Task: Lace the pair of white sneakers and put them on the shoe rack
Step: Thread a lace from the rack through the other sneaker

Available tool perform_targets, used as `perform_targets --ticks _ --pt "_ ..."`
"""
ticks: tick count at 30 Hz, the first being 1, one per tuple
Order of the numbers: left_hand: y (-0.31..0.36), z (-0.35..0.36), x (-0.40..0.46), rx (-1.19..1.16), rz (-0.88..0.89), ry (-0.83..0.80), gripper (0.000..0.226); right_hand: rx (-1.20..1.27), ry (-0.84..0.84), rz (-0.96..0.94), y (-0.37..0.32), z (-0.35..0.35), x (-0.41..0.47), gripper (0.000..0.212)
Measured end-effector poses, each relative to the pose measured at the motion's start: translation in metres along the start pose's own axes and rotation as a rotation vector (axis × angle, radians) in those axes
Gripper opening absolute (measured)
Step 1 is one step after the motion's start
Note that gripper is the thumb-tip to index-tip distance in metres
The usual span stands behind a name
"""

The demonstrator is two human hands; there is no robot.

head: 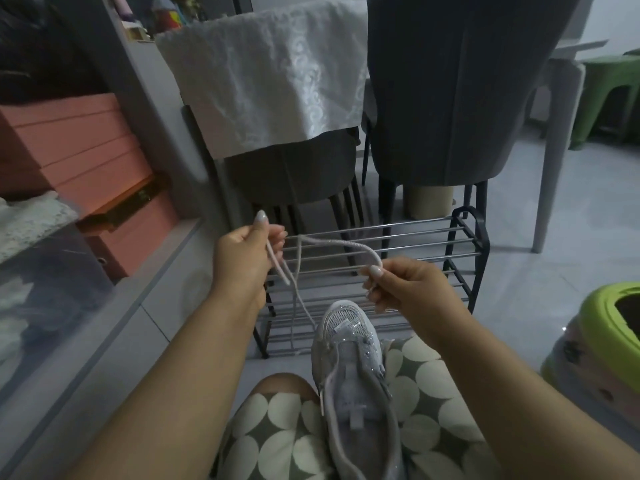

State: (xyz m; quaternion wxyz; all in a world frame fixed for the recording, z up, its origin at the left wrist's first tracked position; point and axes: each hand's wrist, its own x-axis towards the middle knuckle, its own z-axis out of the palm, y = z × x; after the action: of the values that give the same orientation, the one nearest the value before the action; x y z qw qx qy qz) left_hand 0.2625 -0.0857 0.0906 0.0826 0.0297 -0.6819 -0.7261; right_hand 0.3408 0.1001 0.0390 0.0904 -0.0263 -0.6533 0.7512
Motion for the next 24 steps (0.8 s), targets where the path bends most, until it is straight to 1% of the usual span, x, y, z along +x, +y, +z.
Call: perform_targets --ticks 2,4,6,8,9,11,13,16,18,21,24 --pt "-0.004 -0.001 -0.003 -0.119 -0.066 0.005 0.032 0.074 0.023 0.015 0.006 -0.003 0.001 0.010" --pt "-0.010 0.001 -0.010 -0.133 -0.094 -0.026 0.027 0.142 0.034 0.020 0.011 -0.006 0.002 0.009" --pt "-0.022 0.007 -0.022 -0.088 -0.147 -0.117 0.021 0.194 0.040 0.027 0.015 -0.007 0.003 0.007" --pt "-0.040 0.016 -0.039 -0.013 -0.244 -0.246 0.019 0.205 0.046 0.035 0.019 -0.006 0.004 0.005" --pt "-0.047 0.020 -0.048 0.026 -0.290 -0.309 0.021 0.199 0.049 0.035 0.021 -0.005 0.003 0.007" --pt "-0.058 0.027 -0.059 0.071 -0.349 -0.414 0.028 0.185 0.048 0.036 0.027 -0.003 0.002 0.021" --pt "-0.064 0.032 -0.064 0.100 -0.350 -0.479 0.029 0.160 0.032 0.038 0.032 -0.003 0.001 0.030" --pt "-0.068 0.035 -0.067 0.178 -0.298 -0.519 0.024 0.136 0.011 0.042 0.039 -0.004 -0.001 0.030" --pt "-0.070 0.035 -0.068 0.177 -0.284 -0.528 0.021 0.121 0.007 0.055 0.040 -0.004 -0.001 0.032" --pt "-0.073 0.033 -0.066 0.145 -0.287 -0.502 0.023 0.134 0.031 0.073 0.043 -0.003 0.002 0.036" --pt "-0.076 0.033 -0.063 0.191 -0.251 -0.488 0.027 0.170 0.095 0.069 0.046 0.000 0.003 0.027"
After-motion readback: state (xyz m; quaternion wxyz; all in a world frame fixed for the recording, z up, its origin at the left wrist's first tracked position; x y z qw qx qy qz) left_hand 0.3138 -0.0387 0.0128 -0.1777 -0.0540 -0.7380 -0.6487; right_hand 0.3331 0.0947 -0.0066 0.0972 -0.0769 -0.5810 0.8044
